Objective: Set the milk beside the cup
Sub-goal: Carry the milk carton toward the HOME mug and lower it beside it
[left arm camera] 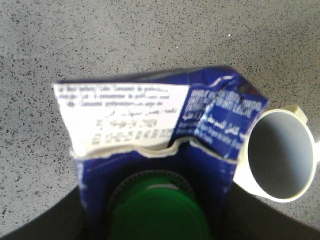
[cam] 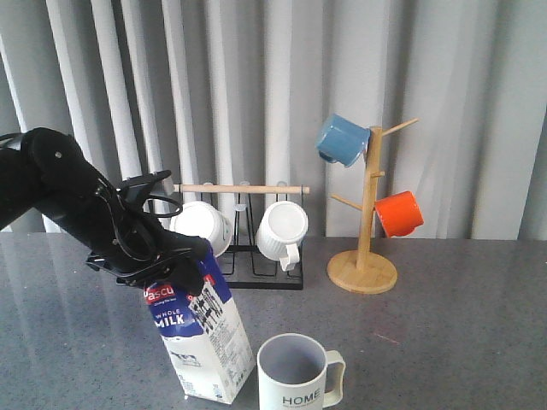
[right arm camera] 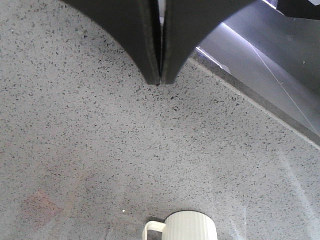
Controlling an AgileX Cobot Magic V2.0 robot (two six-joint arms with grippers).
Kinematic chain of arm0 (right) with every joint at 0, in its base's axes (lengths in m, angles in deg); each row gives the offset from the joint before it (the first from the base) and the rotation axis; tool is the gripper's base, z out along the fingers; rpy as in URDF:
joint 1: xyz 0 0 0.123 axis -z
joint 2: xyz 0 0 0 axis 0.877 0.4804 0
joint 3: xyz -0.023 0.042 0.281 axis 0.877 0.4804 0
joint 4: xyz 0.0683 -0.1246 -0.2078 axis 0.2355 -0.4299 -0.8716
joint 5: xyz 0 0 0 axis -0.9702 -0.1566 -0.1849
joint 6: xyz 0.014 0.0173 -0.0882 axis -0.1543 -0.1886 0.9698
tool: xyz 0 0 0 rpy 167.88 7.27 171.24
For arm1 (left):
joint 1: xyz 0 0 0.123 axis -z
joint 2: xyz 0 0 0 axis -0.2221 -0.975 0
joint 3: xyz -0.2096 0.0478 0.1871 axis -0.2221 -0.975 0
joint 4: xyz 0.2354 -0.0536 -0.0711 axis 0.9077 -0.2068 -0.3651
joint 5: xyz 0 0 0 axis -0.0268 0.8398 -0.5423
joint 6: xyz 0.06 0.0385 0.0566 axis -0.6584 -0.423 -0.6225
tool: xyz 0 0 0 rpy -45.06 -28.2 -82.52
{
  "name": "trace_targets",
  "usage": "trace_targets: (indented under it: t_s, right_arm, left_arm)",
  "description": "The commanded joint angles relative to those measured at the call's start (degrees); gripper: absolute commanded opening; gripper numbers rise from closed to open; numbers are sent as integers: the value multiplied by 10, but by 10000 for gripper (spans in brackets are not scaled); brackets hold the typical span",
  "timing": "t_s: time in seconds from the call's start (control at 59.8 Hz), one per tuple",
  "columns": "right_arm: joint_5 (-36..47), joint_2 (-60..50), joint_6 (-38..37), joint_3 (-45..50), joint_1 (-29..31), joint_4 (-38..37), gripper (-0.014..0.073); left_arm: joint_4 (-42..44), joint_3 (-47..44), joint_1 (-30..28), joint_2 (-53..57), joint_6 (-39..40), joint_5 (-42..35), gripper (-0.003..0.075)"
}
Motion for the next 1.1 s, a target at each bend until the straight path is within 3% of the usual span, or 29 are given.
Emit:
trace_targets:
  t_s: [0.0, 0.318, 0.887, 1.087]
  right_arm:
    - [35, 4, -1, -15, 2, 4, -4]
    - [35, 4, -1, -15, 2, 4, -4]
    - [35, 4, -1, -15, 2, 3, -4]
    - [35, 4, -1, -15, 2, 2, -4]
  left_arm:
    - [-35, 16, 2, 30, -4, -2, 43]
    - [-36, 16, 2, 30, -4, -2, 153]
    - [-36, 16, 2, 30, -4, -2, 418]
    - [-36, 16, 2, 30, -3, -2, 468]
